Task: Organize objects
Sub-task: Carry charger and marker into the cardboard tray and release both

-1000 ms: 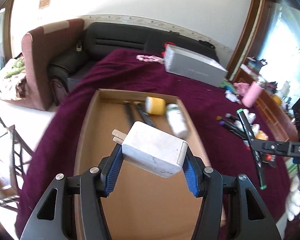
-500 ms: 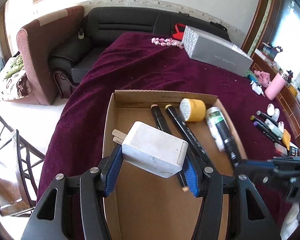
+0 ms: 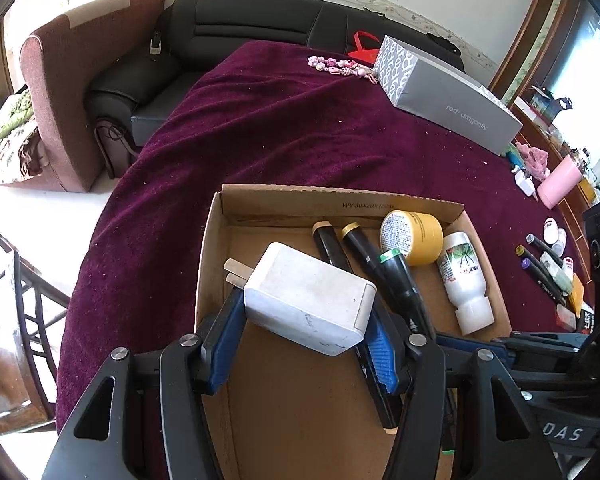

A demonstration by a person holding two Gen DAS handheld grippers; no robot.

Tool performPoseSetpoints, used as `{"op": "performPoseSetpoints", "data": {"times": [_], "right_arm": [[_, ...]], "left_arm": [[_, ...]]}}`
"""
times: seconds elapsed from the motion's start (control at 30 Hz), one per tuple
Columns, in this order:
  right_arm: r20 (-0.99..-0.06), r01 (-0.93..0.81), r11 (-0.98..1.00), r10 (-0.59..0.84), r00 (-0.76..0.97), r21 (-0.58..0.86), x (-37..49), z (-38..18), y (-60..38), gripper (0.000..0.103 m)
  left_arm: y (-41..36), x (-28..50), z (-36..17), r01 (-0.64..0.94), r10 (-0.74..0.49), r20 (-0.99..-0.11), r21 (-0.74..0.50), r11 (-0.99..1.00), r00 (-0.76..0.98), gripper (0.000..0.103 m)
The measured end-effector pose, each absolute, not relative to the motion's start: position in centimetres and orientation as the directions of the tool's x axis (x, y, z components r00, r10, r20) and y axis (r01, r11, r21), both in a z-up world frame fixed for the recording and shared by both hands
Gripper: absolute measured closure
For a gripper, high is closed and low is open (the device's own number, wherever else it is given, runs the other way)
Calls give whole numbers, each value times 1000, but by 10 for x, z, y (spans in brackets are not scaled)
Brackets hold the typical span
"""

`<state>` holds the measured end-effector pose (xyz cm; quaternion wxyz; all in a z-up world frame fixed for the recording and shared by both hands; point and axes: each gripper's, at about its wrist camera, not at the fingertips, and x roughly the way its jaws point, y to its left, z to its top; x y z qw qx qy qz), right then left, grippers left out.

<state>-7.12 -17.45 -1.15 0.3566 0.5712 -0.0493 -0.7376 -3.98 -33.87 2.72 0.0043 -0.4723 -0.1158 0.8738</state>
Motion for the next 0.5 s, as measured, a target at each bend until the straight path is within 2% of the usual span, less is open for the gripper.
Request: {"op": "performPoseSetpoints", "data": {"times": [0.4, 0.5], "right_arm": [[-812, 467, -743, -578, -85, 480, -75, -19, -181, 89], [-796, 465, -730, -599, -86, 500, -75, -17, -180, 78]], "left_arm": [[-340, -45, 27, 116, 117, -828, -213, -970, -548, 51], [-348, -44, 29, 131, 167, -818, -282, -950, -551, 50]]}}
